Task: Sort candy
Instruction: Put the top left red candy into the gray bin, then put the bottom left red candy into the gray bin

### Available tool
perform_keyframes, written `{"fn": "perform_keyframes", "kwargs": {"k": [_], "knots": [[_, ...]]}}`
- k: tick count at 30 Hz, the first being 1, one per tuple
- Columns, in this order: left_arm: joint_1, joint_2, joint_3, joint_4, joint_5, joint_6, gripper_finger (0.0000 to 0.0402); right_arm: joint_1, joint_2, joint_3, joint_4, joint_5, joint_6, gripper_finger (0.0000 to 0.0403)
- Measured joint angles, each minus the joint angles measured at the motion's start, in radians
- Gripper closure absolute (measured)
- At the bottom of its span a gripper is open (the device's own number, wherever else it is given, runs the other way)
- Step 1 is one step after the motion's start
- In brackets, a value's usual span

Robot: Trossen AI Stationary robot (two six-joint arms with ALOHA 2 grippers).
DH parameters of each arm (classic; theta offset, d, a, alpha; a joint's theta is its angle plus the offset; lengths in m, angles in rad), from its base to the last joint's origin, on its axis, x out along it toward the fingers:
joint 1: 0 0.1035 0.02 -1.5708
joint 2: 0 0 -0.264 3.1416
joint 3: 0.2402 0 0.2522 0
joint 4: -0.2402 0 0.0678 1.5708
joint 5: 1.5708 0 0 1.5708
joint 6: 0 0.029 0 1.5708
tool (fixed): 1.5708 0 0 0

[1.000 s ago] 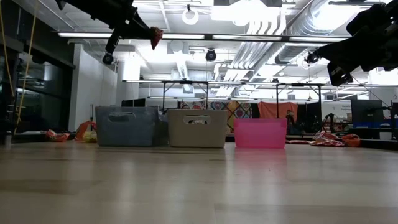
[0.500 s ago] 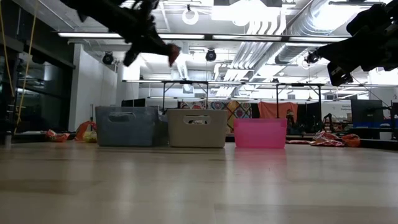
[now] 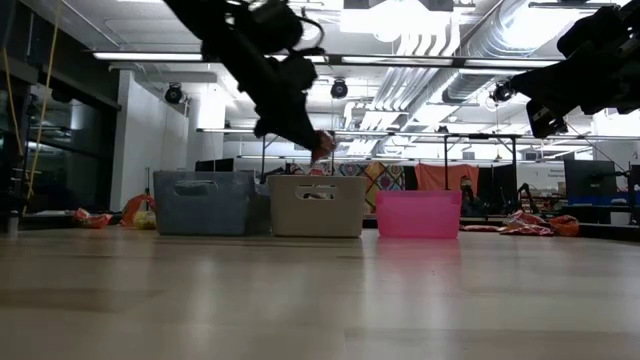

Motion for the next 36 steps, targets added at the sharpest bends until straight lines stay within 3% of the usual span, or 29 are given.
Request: {"fn": "perform_keyframes", "kwargs": {"k": [7,10,15,20,24,28,32,36], "knots": [[-0.002,0.087,0.155,-0.181,0.003,0.061,0.0238,0.0,0.0,0.0,0.0,0.0,0.0,0.0402],[-0.002,0.069,0.19,-0.272,0.026,0.045,0.0202,0.0,0.0,0.0,0.0,0.0,0.0,0.0402],[-0.056,-0.025,0.18,-0.407,0.159,-0.097,0.0174,0.0,0.0,0.0,0.0,0.0,0.0,0.0402],[-0.255,-0.174,0.136,-0.475,0.131,-0.283,0.0173,0.0,0.0,0.0,0.0,0.0,0.0,0.0402],[-0.498,-0.261,0.112,-0.6,0.01,-0.532,0.0173,0.0,0.0,0.0,0.0,0.0,0.0,0.0402],[-0.758,-0.268,0.107,-0.763,-0.018,-0.731,0.0173,0.0,0.0,0.0,0.0,0.0,0.0,0.0402],[-0.956,-0.216,0.107,-0.834,-0.017,-0.776,0.0173,0.0,0.0,0.0,0.0,0.0,0.0,0.0402],[-1.01,-0.152,0.081,-0.806,0.064,-0.734,0.0184,0.0,0.0,0.0,0.0,0.0,0.0,0.0402]]}}
